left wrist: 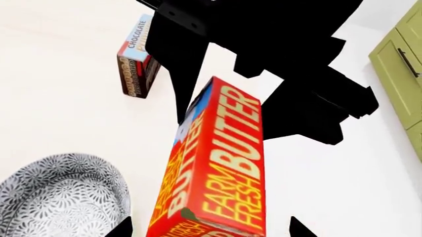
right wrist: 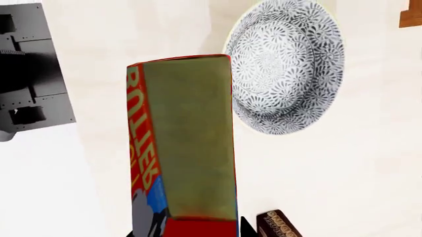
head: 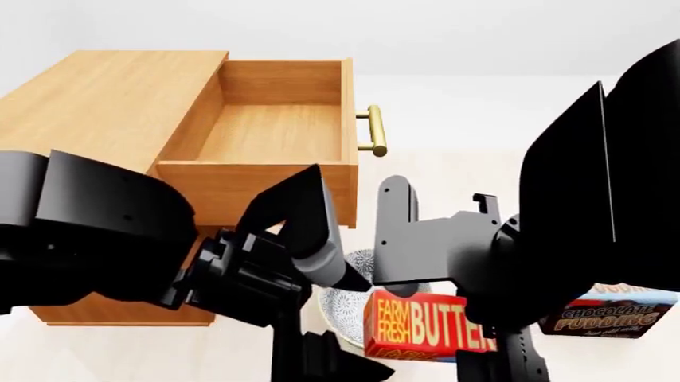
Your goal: Put the butter at the back in the top drawer of the cabinet and close it.
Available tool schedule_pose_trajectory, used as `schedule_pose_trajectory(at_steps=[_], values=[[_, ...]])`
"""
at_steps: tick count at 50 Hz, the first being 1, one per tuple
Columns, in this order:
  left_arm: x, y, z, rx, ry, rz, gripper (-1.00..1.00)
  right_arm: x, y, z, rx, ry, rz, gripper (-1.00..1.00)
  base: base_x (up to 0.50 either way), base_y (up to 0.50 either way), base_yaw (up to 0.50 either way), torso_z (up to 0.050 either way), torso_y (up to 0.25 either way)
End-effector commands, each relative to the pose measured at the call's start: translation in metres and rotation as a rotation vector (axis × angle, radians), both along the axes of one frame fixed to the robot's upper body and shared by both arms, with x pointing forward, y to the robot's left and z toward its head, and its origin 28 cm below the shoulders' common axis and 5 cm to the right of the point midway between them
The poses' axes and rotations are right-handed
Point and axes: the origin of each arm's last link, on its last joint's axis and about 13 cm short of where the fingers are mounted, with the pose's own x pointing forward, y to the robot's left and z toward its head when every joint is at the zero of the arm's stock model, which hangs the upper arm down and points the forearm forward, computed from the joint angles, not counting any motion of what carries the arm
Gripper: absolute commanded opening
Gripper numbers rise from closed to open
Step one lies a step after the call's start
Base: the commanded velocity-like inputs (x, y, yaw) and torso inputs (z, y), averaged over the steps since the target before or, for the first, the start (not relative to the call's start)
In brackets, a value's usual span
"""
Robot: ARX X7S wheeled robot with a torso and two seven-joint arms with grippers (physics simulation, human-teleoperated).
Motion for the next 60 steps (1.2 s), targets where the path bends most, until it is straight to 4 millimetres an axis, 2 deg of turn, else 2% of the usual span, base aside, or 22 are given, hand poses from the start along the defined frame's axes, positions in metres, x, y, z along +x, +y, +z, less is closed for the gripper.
schedule_pose_trajectory(at_steps=[1, 26, 27, 55, 56, 60], values=[[0.002, -0.003, 0.0, -0.016, 0.003, -0.003, 1.0, 0.0, 0.002, 0.005, 0.015, -0.036, 0.014, -1.0, 0.0, 0.0, 0.0, 0.0, 0.0], [0.001, -0.013, -0.01, 0.017, -0.028, -0.036, 1.0, -0.001, 0.005, 0.005, 0.013, -0.039, 0.027, -1.0, 0.0, 0.0, 0.0, 0.0, 0.001], [0.001, -0.013, -0.01, 0.015, -0.026, -0.037, -1.0, -0.001, 0.005, 0.005, 0.013, -0.039, 0.027, -1.0, 0.0, 0.0, 0.0, 0.0, 0.0], [0.002, -0.012, -0.009, -0.01, -0.042, -0.014, -1.0, -0.001, 0.004, 0.005, 0.014, -0.029, 0.021, -1.0, 0.0, 0.0, 0.0, 0.0, 0.0], [0.002, -0.012, -0.009, -0.01, -0.043, -0.013, -1.0, -0.001, 0.004, 0.005, 0.016, -0.031, 0.02, 1.0, 0.0, 0.0, 0.0, 0.0, 0.0], [0.003, -0.011, -0.009, -0.01, -0.045, -0.008, -1.0, -0.001, 0.004, 0.006, 0.021, -0.031, 0.016, 1.0, 0.0, 0.0, 0.0, 0.0, 0.003]])
